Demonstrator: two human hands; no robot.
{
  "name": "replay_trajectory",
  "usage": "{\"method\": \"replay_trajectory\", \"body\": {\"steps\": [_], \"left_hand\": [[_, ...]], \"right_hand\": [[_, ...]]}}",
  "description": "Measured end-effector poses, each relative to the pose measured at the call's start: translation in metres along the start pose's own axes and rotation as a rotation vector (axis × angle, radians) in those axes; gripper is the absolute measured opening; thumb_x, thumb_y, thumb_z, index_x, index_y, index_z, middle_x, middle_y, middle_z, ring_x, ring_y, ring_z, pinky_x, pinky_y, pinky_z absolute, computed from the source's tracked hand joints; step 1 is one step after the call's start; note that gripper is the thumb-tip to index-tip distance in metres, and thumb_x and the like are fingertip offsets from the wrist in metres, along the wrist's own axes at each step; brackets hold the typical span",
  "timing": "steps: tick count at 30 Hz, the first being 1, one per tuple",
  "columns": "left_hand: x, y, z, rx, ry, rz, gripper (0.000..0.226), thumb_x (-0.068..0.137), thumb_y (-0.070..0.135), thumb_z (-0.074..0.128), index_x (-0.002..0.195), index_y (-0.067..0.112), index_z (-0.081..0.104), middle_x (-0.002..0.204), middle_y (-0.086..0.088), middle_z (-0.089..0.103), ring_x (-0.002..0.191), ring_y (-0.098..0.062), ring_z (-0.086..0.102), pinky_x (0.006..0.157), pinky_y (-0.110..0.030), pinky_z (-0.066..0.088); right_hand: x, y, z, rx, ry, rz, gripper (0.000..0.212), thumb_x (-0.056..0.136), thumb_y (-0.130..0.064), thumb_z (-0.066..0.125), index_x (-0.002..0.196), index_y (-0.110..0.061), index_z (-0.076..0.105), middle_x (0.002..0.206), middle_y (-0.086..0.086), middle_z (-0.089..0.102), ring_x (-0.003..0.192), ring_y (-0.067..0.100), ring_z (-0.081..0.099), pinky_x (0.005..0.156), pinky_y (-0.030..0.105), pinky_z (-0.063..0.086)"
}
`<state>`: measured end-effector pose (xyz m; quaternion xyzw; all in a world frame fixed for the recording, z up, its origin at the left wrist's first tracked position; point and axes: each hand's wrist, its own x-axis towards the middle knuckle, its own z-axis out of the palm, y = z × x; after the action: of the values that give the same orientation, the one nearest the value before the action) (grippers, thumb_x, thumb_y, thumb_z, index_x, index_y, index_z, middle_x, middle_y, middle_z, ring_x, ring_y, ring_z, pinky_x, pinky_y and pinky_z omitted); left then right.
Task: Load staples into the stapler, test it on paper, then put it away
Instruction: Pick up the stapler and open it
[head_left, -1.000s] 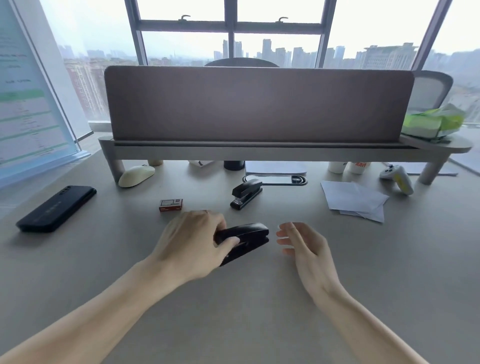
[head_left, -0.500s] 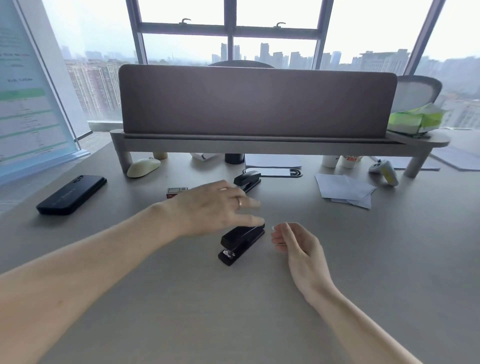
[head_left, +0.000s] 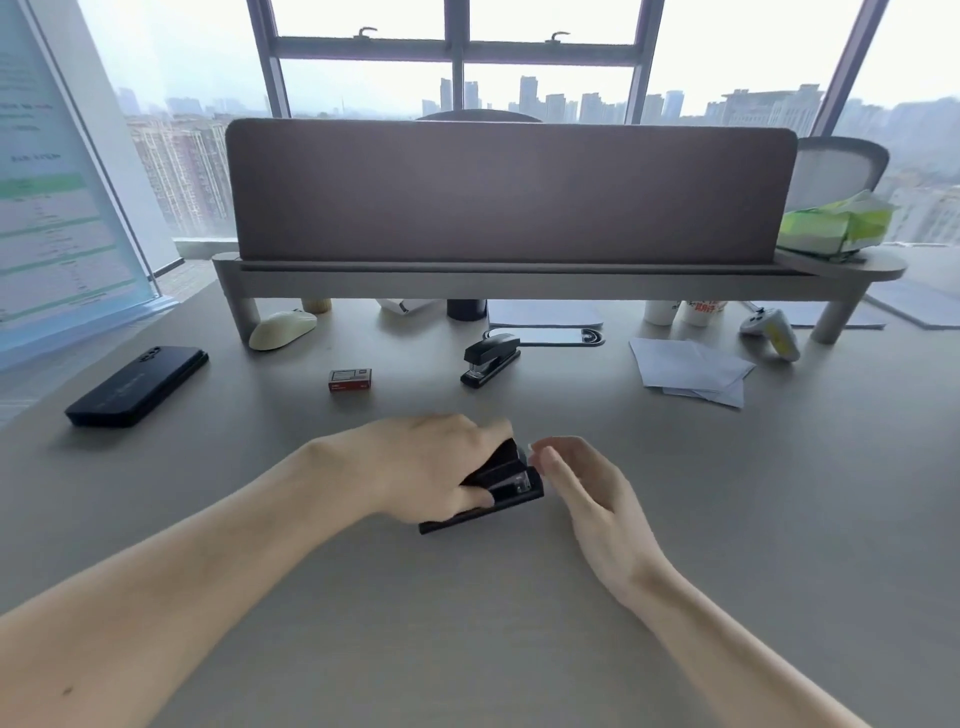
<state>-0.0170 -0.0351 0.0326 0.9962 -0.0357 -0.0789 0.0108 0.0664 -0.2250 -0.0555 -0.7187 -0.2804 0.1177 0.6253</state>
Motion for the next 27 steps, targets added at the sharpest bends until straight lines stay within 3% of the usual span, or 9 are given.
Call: {"method": "replay_trajectory", "body": {"steps": [2,5,9,15,18,20,22,27], "left_hand": [[-0.003,0.007,0.007,-0.04,-0.031,-0.012,0.029,0.099,0.047,0.061,0.111,0.026,0.045,0.105,0.005,0.062,0.091,-0.024,0.06,0.078,-0.04,0.052],[-0.003,0.009,0.021,-0.087,0.004,0.002,0.024,0.099,0.043,0.061,0.107,0.024,0.05,0.105,0.005,0.061,0.087,-0.02,0.057,0.072,-0.035,0.044],[-0.003,0.013,0.035,-0.21,0.15,-0.007,0.028,0.097,0.047,0.062,0.114,0.026,0.054,0.107,0.009,0.06,0.095,-0.016,0.059,0.079,-0.032,0.046],[0.003,0.031,0.066,-0.444,0.489,-0.003,0.028,0.096,0.048,0.065,0.11,0.025,0.059,0.099,0.014,0.059,0.089,-0.01,0.058,0.078,-0.027,0.047],[-0.004,0.024,0.063,-0.662,0.744,-0.047,0.014,0.1,0.034,0.064,0.108,0.024,0.061,0.097,0.014,0.064,0.09,-0.005,0.06,0.08,-0.019,0.045],[-0.011,0.018,0.061,-0.822,0.853,-0.08,0.009,0.104,0.031,0.058,0.107,0.023,0.059,0.094,0.009,0.067,0.088,-0.012,0.063,0.082,-0.028,0.049],[-0.02,0.017,0.063,-0.898,0.907,-0.067,0.019,0.105,0.037,0.051,0.109,0.019,0.056,0.097,0.003,0.069,0.089,-0.019,0.067,0.085,-0.039,0.053],[-0.035,0.002,0.065,-1.081,1.084,-0.161,0.023,0.105,0.035,0.041,0.099,0.016,0.053,0.086,-0.004,0.071,0.087,-0.025,0.074,0.084,-0.052,0.058]], "right_hand": [[-0.003,-0.005,-0.003,-0.125,-0.152,-0.029,0.03,0.09,-0.05,0.07,0.115,-0.032,0.073,0.113,-0.015,0.079,0.108,0.0,0.073,0.093,0.024,0.055],[-0.001,-0.007,-0.008,-0.317,-0.302,-0.059,0.036,0.08,-0.034,0.086,0.113,-0.036,0.071,0.106,-0.018,0.079,0.1,0.0,0.074,0.086,0.02,0.056],[-0.002,0.001,-0.011,-0.414,-0.232,-0.11,0.038,0.082,-0.02,0.083,0.113,-0.038,0.069,0.099,-0.02,0.076,0.083,0.002,0.069,0.072,0.011,0.048],[-0.002,0.004,-0.009,-0.376,-0.195,-0.138,0.049,0.084,-0.018,0.086,0.122,-0.038,0.063,0.095,-0.016,0.078,0.073,0.012,0.065,0.073,0.023,0.054],[0.001,0.006,-0.01,-0.39,-0.156,-0.107,0.052,0.08,-0.024,0.092,0.122,-0.039,0.064,0.092,-0.012,0.077,0.076,0.002,0.064,0.073,0.01,0.048],[0.001,0.009,-0.01,-0.391,-0.141,-0.097,0.053,0.079,-0.025,0.093,0.122,-0.037,0.065,0.093,-0.015,0.076,0.084,-0.004,0.065,0.077,0.004,0.046],[0.001,0.01,-0.009,-0.385,-0.152,-0.09,0.053,0.079,-0.026,0.093,0.123,-0.036,0.066,0.094,-0.016,0.076,0.089,-0.004,0.065,0.079,0.005,0.047],[0.002,0.012,-0.01,-0.383,-0.152,-0.081,0.052,0.079,-0.029,0.093,0.122,-0.038,0.066,0.099,-0.015,0.077,0.094,-0.002,0.067,0.08,0.005,0.049]]}}
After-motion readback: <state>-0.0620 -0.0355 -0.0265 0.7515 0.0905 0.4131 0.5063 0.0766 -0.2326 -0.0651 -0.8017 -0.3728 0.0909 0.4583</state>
